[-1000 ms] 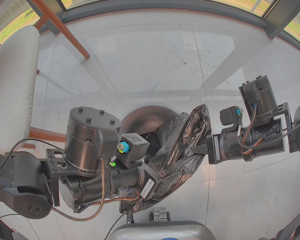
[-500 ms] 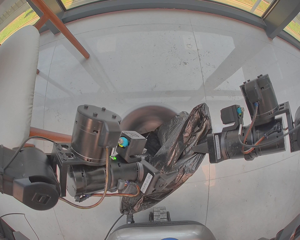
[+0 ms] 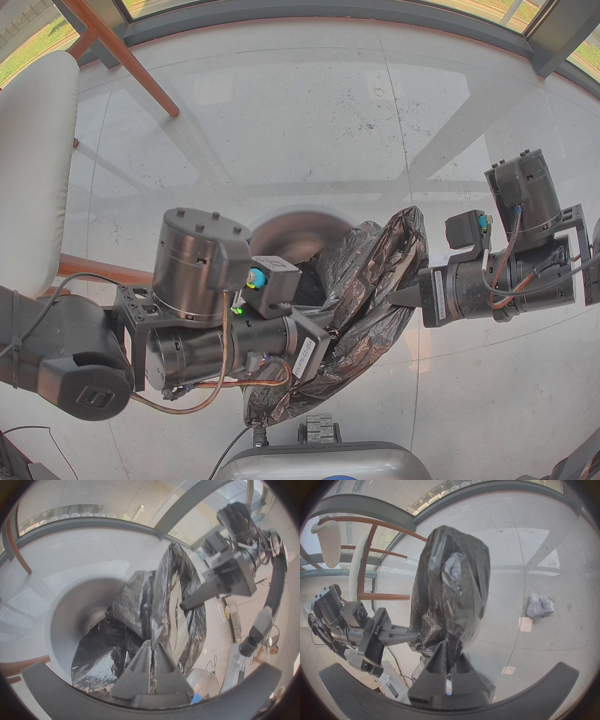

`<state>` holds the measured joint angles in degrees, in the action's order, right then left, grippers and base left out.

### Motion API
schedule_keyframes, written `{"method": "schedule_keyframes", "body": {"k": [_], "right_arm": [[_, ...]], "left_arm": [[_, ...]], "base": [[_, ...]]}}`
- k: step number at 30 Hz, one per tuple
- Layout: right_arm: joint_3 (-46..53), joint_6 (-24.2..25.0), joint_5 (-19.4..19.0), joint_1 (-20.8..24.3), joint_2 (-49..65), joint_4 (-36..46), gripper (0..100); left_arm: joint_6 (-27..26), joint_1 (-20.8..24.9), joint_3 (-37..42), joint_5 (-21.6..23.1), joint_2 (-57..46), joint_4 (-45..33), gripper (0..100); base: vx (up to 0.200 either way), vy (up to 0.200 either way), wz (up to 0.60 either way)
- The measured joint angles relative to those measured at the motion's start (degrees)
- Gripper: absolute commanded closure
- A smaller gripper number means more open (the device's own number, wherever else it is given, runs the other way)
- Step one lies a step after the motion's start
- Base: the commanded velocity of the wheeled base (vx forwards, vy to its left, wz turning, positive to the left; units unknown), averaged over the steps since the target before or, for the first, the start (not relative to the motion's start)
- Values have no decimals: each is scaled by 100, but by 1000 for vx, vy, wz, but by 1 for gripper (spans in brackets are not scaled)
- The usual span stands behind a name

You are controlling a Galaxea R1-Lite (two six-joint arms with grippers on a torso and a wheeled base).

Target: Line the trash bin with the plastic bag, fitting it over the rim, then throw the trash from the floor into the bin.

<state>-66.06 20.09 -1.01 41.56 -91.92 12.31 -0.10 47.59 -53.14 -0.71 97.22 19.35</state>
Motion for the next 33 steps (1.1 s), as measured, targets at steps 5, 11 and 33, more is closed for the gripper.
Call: {"method": "schedule_keyframes", "body": {"k": [5,11,33], "right_arm": [[-22,-246,-167,-82,134,27,100],[-39,-501,-660,-396,328,79,100],[-563,-1251,-1515,-1224,140,99,100]], "left_arm": [[177,-241,-295,5,-11,99,100],[219,-877,-855,177,-74,-213,100],[226,-2158,-1779,796,-290,-1000,100]], "base": [[0,0,0],[0,0,0],[0,0,0]]}}
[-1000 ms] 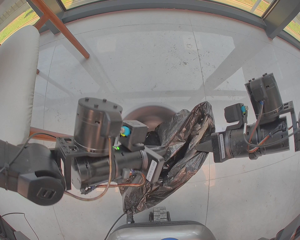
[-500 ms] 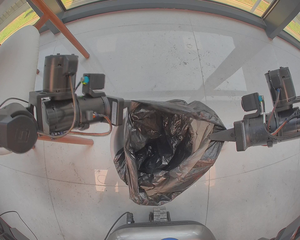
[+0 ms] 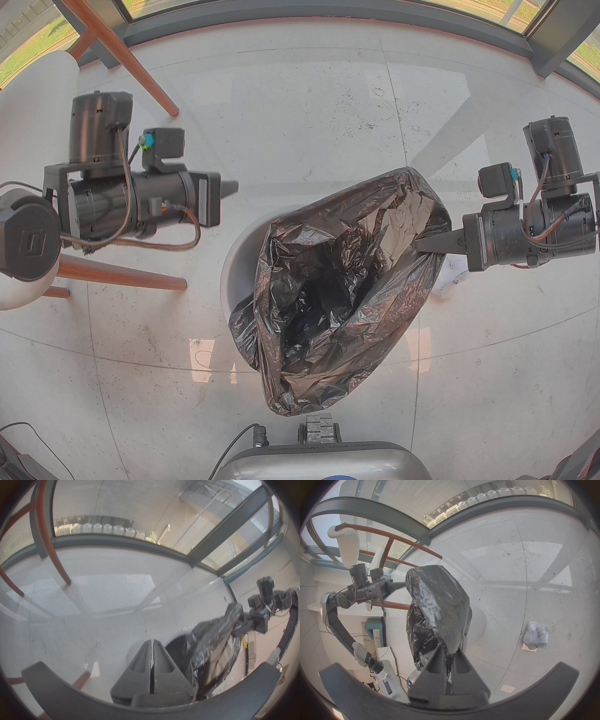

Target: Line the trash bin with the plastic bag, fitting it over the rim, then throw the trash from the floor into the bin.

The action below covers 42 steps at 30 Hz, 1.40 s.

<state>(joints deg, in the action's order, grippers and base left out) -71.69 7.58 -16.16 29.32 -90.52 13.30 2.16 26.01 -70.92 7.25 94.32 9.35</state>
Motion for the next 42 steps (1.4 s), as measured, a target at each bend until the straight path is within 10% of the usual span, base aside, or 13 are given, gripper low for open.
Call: {"method": "schedule_keyframes", "body": {"k": [4,5,42], "right_arm": [[-16,2,2,0,-61,-17,100],[-2,5,5,0,-66,-26,100],[354,7,46,26,-77,-93,100]], "left_arm": [[99,-5,317,210,-69,-227,100],[129,-11,358,229,-91,-240,0],[85,920,1517,385,141,953,0]], "base": [[0,0,0],[0,0,0],[0,0,0]]}}
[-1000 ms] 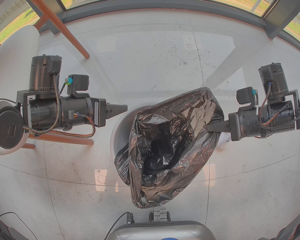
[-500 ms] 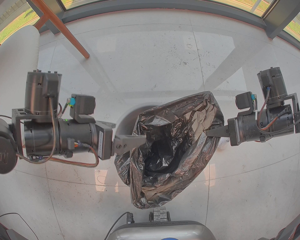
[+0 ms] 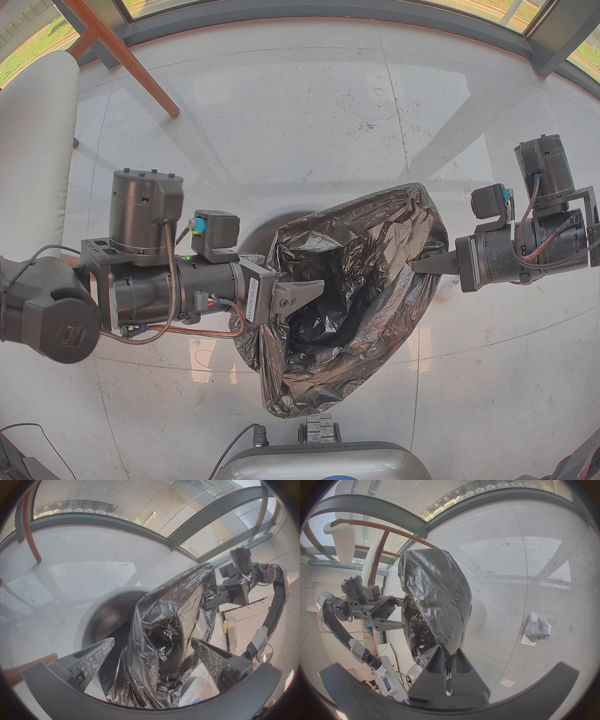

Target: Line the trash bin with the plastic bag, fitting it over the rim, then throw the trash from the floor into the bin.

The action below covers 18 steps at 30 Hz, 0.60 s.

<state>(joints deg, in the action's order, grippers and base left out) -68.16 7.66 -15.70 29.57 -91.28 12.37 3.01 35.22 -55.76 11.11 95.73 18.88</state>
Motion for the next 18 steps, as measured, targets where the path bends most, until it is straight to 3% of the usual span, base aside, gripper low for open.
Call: {"method": "schedule_keyframes", "body": {"k": [4,5,18], "right_arm": [[-9,0,0,-4,0,0,100],[-9,0,-2,-4,-1,0,100],[-23,-2,-6,-37,9,7,100]], "left_arm": [[-4,4,13,-5,151,9,0],[-12,4,11,-7,187,18,100],[-134,-18,-11,-5,328,13,100]], "base": [[0,0,0],[0,0,0],[0,0,0]]}}
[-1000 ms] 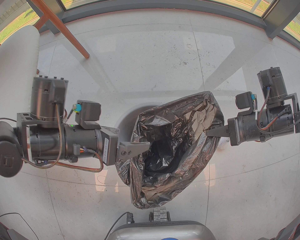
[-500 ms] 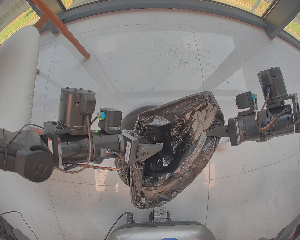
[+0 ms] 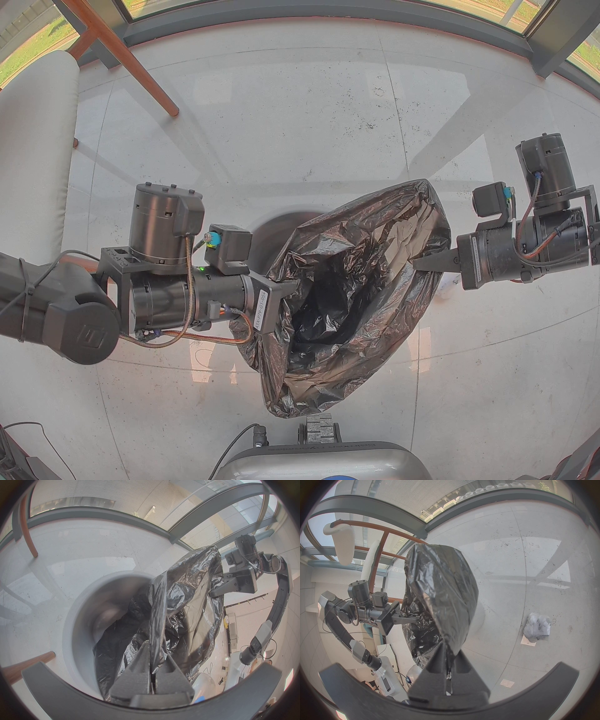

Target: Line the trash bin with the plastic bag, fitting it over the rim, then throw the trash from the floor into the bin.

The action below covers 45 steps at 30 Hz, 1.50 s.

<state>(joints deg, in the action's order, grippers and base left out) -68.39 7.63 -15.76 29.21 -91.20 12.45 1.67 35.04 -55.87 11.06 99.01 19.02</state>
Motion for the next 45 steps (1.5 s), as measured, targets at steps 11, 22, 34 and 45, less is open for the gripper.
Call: {"method": "schedule_keyframes", "body": {"k": [11,22,34,45], "right_arm": [[-369,-13,-68,-9,38,66,100],[-475,-184,-330,-66,-30,85,100],[-380,-405,-583,-621,-271,115,100],[72,-492,-596,-669,-406,-33,100]], "left_arm": [[5,-238,-695,40,-94,-299,100],[-17,-1214,-1397,429,-411,-1267,100],[-55,-1393,-1334,473,-423,-1253,100],[-462,-1523,-967,460,-194,-1176,100]], "base": [[0,0,0],[0,0,0],[0,0,0],[0,0,0]]}}
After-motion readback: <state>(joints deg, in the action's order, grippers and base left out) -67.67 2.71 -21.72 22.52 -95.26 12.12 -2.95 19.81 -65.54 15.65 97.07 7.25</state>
